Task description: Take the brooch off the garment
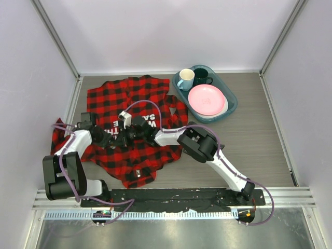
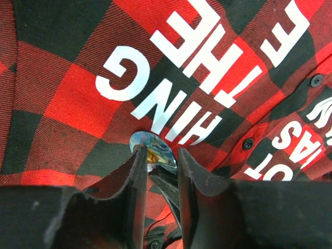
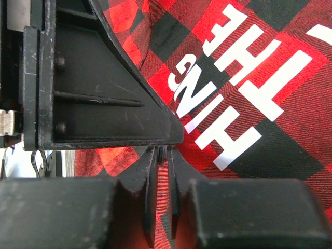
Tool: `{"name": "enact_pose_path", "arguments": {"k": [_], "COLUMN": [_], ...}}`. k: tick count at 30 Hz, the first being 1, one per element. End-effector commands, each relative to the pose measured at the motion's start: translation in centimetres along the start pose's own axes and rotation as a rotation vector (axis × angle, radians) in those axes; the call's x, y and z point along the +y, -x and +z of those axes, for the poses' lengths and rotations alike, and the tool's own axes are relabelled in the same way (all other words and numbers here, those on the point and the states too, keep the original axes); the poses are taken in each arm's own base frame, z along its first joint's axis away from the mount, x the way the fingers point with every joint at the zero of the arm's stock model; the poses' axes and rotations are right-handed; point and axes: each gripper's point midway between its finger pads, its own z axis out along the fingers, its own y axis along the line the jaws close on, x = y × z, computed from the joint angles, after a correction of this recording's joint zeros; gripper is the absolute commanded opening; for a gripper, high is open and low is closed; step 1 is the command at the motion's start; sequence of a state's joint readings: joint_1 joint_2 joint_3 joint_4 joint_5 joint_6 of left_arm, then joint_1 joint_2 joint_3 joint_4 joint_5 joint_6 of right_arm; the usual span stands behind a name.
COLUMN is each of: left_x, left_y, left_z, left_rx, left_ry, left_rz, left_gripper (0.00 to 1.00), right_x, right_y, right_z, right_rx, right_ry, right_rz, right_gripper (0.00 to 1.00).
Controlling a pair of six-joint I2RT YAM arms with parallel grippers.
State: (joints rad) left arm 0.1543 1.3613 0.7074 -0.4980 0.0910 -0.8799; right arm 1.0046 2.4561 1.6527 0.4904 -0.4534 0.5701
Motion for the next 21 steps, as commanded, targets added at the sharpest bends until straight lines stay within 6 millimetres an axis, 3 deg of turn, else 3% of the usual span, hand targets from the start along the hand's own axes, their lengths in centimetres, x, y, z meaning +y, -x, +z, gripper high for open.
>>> {"name": "enact_pose_path", "arguments": {"k": [1, 5, 10, 17, 21], "left_x": [-0.9, -0.8, -0.7, 0.1, 0.9], "left_y": [0.8, 0.8, 0.7, 0.1, -0.2], "left_z": [-0.2, -0.4, -0.9, -0.8, -0.9], "left_rx": [-0.018, -0.018, -0.018, -0.003, -0.017], "left_ry": [-0.038, -0.04, -0.045, -0.026, -0.012], "left_rz": [0.019, 0.04, 0.082, 0.101, 0.103], "left_gripper": [0.24, 0.09, 0.03, 0.0, 0.02], "right_x": [3.2, 3.0, 2.6, 1.7, 1.1], "right_y": [4.0, 5.2, 6.7, 6.6, 5.5], "right_z": [-1.0, -2.0, -3.5, -3.5, -2.6], "right_rx": [-0.072, -0.089, -0.131, -0.133, -0.101], "right_ry": [0.042, 0.013, 0.036, 0.043, 0.032], "right_rz": [-0.077, -0.081, -0.053, -0.006, 0.01], "right_gripper": [0.24, 0.36, 0.42, 0.44, 0.35]}}
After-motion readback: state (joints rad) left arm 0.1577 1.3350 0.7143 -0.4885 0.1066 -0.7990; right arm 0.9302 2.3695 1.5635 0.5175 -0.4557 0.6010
